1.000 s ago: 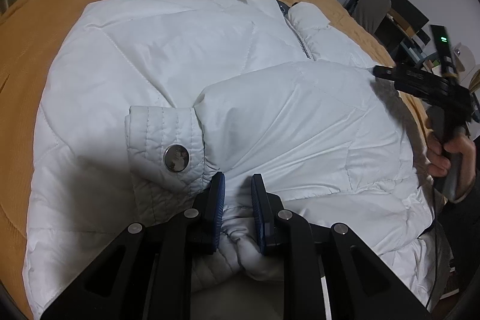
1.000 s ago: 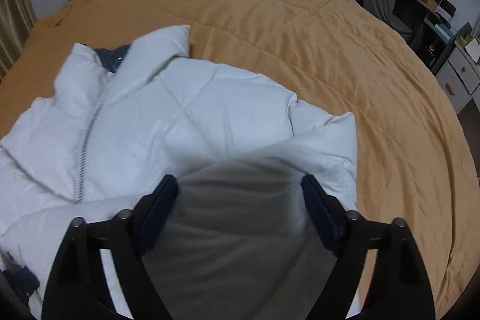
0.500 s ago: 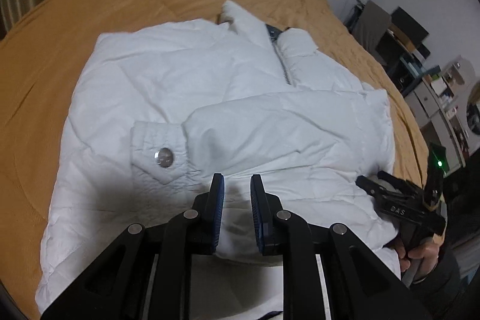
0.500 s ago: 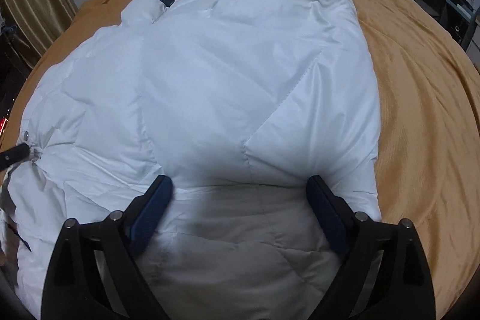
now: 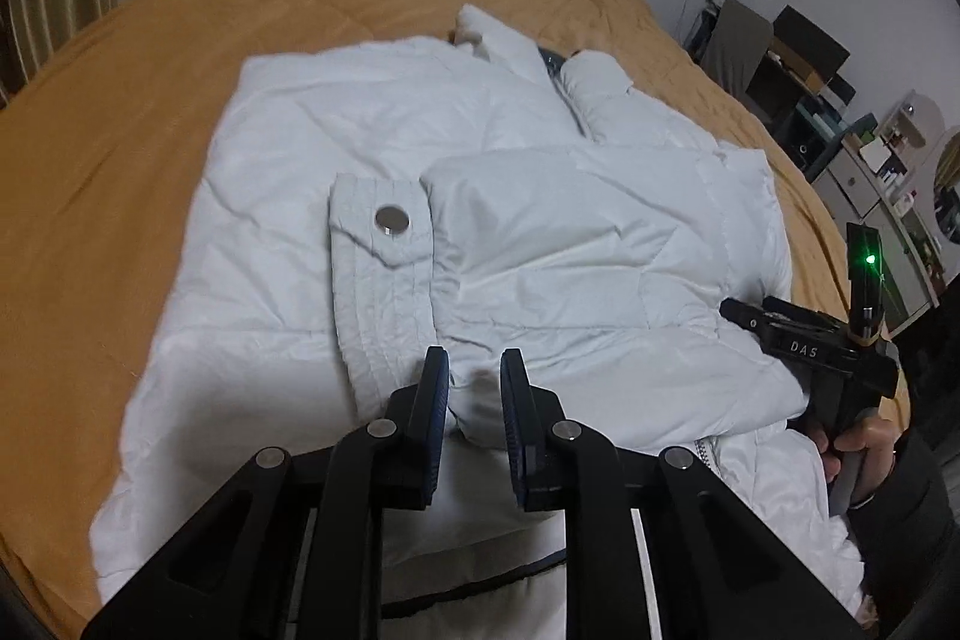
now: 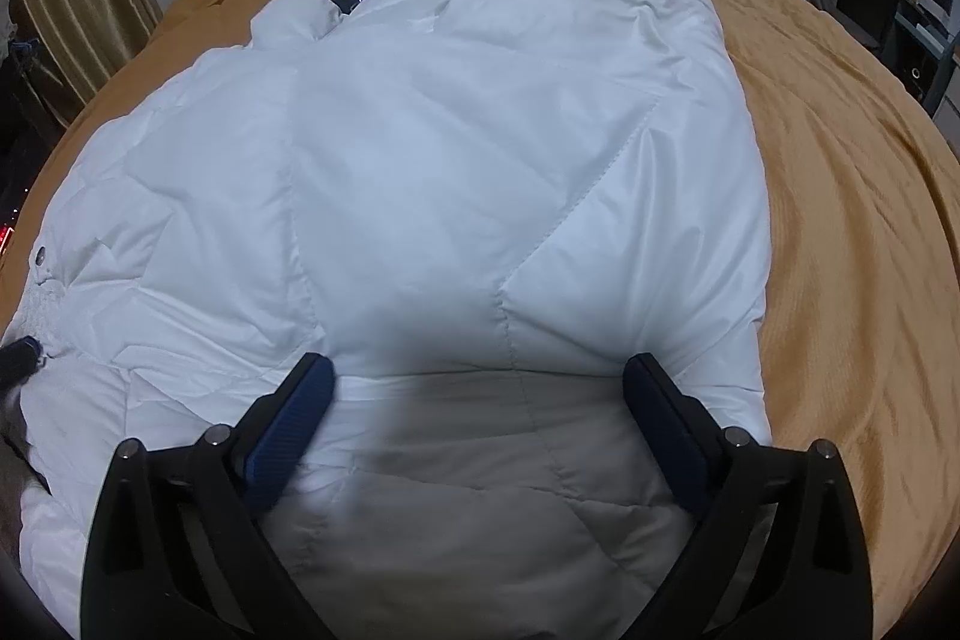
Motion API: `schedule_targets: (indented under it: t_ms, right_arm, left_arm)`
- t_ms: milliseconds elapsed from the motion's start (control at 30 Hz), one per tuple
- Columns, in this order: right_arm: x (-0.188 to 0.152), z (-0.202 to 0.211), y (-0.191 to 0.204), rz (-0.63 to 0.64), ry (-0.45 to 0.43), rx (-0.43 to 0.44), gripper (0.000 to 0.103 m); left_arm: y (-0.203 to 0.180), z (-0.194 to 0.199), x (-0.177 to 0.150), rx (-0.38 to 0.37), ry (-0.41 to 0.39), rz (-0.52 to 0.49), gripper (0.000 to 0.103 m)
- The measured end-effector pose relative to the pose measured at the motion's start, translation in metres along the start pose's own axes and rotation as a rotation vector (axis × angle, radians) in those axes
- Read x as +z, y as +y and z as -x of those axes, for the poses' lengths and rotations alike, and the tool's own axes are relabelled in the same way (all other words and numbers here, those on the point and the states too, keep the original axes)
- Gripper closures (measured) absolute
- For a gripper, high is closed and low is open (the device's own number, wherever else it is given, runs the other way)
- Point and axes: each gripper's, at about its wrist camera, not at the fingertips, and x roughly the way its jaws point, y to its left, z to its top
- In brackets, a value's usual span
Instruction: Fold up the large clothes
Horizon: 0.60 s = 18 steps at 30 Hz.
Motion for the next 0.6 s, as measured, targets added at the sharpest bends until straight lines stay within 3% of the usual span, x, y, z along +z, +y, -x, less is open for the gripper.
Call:
schedule_targets:
  t_ms: [67, 133, 200, 233, 367, 467, 600]
  right_arm:
    - [0.000, 0.000, 0.001, 0.003, 0.000, -0.002, 0.004]
    - [0.001, 0.000, 0.001, 0.003, 0.003, -0.003, 0.004]
    - [0.002, 0.007, 0.004, 0.008, 0.014, -0.024, 0.004]
    - [0.002, 0.015, 0.005, 0.009, 0.018, -0.034, 0.005]
    - [-0.015, 0.065, 0.011, 0.024, -0.037, 0.061, 0.004]
    - [-0.040, 0.038, 0.005, 0.040, 0.089, 0.034, 0.002]
    - [-0.042, 0.029, 0.005, 0.050, 0.102, 0.027, 0.000]
  left_arm:
    - [-0.016, 0.005, 0.007, -0.004, -0.033, -0.068, 0.085]
    - [-0.028, -0.006, 0.011, 0.004, -0.016, -0.112, 0.084]
    - [-0.027, -0.039, 0.008, 0.089, 0.081, -0.133, 0.083]
    - [-0.020, -0.055, 0.004, 0.094, 0.130, -0.116, 0.083]
    - [-0.003, -0.057, 0.003, 0.007, 0.114, -0.026, 0.083]
    - [-0.002, -0.059, 0.003, -0.003, 0.115, -0.026, 0.083]
    - [-0.006, -0.061, 0.008, 0.013, 0.115, -0.039, 0.083]
